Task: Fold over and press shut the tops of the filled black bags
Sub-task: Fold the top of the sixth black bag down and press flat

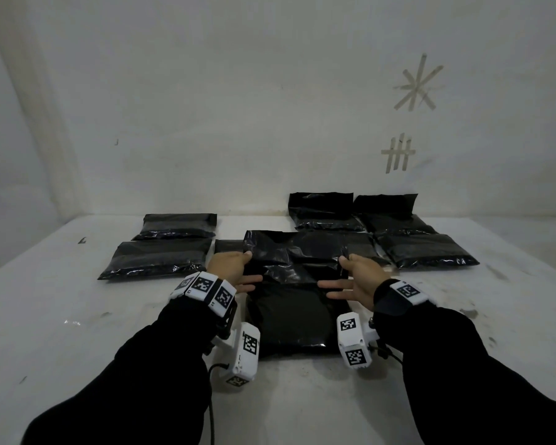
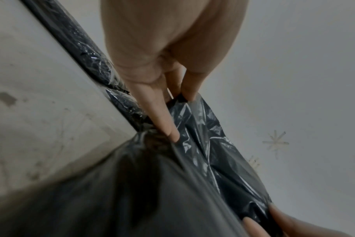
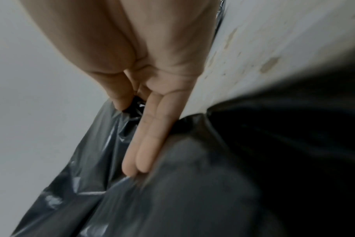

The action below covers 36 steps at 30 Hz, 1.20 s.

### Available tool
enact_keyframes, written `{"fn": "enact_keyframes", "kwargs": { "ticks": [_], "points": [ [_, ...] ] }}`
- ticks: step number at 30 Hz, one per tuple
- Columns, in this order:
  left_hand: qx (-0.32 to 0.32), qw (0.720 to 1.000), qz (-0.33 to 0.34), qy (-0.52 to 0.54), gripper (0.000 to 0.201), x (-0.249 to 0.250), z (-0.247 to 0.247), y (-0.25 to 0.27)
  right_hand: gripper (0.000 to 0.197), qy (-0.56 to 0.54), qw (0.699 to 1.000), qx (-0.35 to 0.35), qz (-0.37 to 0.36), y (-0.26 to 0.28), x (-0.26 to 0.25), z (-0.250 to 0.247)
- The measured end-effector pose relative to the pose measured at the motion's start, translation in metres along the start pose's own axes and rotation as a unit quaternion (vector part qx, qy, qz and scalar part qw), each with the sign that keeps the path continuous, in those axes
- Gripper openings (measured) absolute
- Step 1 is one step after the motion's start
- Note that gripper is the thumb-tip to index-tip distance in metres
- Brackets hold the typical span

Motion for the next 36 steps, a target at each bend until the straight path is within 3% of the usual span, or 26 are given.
{"fn": "enact_keyframes", "kwargs": {
  "ticks": [3, 6, 10, 15, 19, 23, 25, 29, 33, 36],
  "points": [
    [-0.009, 1.0, 0.001, 0.001, 0.033, -0.002, 0.001, -0.002, 0.013, -0.006, 1.0, -0.006, 0.01, 0.001, 0.007, 0.0],
    [-0.015, 1.0, -0.003, 0.003, 0.034, -0.005, 0.0, -0.003, 0.036, 0.004, 1.0, -0.011, 0.004, 0.002, 0.005, 0.001],
    [-0.015, 1.0, -0.006, -0.003, 0.036, -0.004, -0.003, -0.001, 0.015, 0.042, 0.999, 0.005, -0.022, 0.006, -0.008, 0.006],
    [-0.028, 0.998, -0.011, -0.049, 0.015, -0.003, -0.006, 0.003, 0.021, -0.01, 1.0, 0.003, -0.006, 0.01, 0.007, 0.008],
    [-0.027, 0.997, -0.019, -0.07, 0.018, -0.003, -0.006, 0.002, 0.016, -0.009, 1.0, 0.001, -0.011, 0.014, 0.011, 0.007],
    [-0.021, 0.998, -0.017, -0.063, 0.037, -0.002, -0.004, 0.002, 0.028, 0.029, 0.998, 0.016, -0.048, 0.013, -0.004, 0.004],
    [-0.017, 0.998, -0.015, -0.05, 0.04, -0.003, -0.005, 0.003, 0.02, 0.032, 0.997, 0.032, -0.061, 0.013, -0.01, 0.001],
    [-0.01, 0.999, 0.006, -0.037, 0.041, -0.003, -0.008, 0.005, 0.028, 0.014, 0.998, 0.032, -0.054, 0.012, -0.004, 0.0],
    [-0.014, 0.998, 0.03, -0.049, 0.024, 0.003, -0.007, 0.008, 0.036, 0.014, 0.998, 0.02, -0.053, 0.012, -0.006, 0.003],
    [-0.013, 0.997, 0.045, -0.055, 0.016, 0.006, -0.008, 0.009, 0.023, 0.027, 0.998, 0.011, -0.059, 0.011, -0.01, 0.006]
  ]
}}
Point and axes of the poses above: each hand's wrist, its own y-axis away from the middle knuckle, its own z-axis out of the palm, x = y × z, the point moved 9 cm from there along -y, towards the middle knuckle, and after that the axes turned 3 degrees about -x, right-handed, at the moved point
